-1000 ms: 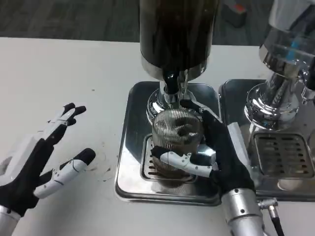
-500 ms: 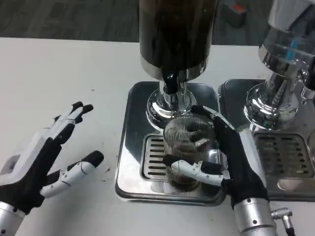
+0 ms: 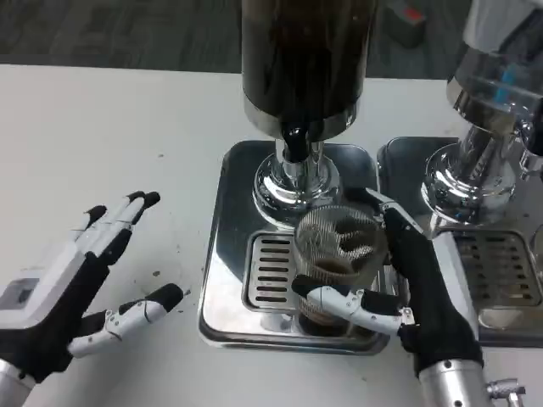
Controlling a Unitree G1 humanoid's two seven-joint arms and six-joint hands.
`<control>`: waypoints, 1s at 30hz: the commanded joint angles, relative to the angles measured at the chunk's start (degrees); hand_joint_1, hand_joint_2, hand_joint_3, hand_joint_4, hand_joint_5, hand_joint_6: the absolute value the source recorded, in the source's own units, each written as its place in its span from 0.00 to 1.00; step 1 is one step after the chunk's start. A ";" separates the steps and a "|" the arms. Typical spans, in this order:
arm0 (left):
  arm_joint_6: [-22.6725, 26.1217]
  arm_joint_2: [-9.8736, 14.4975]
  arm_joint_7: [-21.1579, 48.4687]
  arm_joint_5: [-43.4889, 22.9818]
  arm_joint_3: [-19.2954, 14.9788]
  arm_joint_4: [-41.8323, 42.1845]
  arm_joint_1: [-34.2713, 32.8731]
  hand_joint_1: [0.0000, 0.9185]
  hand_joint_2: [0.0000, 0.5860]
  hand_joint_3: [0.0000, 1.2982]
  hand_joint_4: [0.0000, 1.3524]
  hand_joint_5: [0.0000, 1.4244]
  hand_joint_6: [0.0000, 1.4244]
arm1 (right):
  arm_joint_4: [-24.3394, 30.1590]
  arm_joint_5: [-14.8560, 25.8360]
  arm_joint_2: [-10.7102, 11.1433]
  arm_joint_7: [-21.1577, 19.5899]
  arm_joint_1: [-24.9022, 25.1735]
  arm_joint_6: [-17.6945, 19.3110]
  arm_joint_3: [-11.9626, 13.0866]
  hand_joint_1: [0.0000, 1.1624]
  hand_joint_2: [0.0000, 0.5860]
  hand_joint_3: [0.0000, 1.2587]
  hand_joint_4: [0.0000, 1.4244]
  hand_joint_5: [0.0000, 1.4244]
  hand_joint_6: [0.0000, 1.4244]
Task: Grasp the cup under the faucet to collect the drink, then remove the cup.
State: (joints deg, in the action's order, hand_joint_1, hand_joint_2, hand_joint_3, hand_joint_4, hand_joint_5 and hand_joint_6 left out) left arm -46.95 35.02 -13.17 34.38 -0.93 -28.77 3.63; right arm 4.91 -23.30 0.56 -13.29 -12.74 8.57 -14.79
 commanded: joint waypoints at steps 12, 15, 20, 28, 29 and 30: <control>4.89 3.91 -6.23 6.60 0.39 9.72 8.94 0.00 0.28 0.00 0.00 0.00 0.00 | 8.06 0.62 0.68 2.65 -5.31 0.87 -0.25 0.87 0.41 0.22 0.36 0.57 0.84; 5.68 4.07 -6.28 6.60 0.57 10.22 9.73 0.00 0.28 0.00 0.00 0.00 0.00 | 8.31 0.72 0.56 2.75 -5.85 1.11 -0.04 0.87 0.41 0.22 0.36 0.57 0.84; 5.66 4.71 -7.06 7.51 0.22 13.37 12.56 0.00 0.28 0.00 0.00 0.00 0.00 | 10.71 0.30 1.12 3.88 -6.75 1.21 -0.32 0.87 0.41 0.22 0.36 0.57 0.84; 8.31 3.80 -8.79 8.82 -1.51 19.21 18.88 0.00 0.26 0.00 0.00 0.00 0.00 | 16.34 1.81 2.40 7.32 -10.09 0.46 -0.73 0.87 0.41 0.22 0.36 0.58 0.84; 8.80 3.70 -8.70 8.80 -1.54 19.62 19.28 0.00 0.26 0.00 0.00 0.00 0.00 | 16.62 1.70 2.46 7.52 -10.17 0.44 -0.72 0.87 0.41 0.22 0.36 0.58 0.84; 9.27 3.66 -8.69 8.84 -1.76 20.13 19.86 0.00 0.26 0.00 0.00 0.00 0.00 | 16.83 1.74 2.50 7.75 -10.22 0.43 -0.73 0.87 0.41 0.22 0.36 0.58 0.84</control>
State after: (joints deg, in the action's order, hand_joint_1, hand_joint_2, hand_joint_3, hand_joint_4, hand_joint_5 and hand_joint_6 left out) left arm -39.14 38.91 -21.18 43.03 -1.92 -10.01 22.09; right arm 19.20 -22.02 3.01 -5.93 -22.96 8.25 -15.10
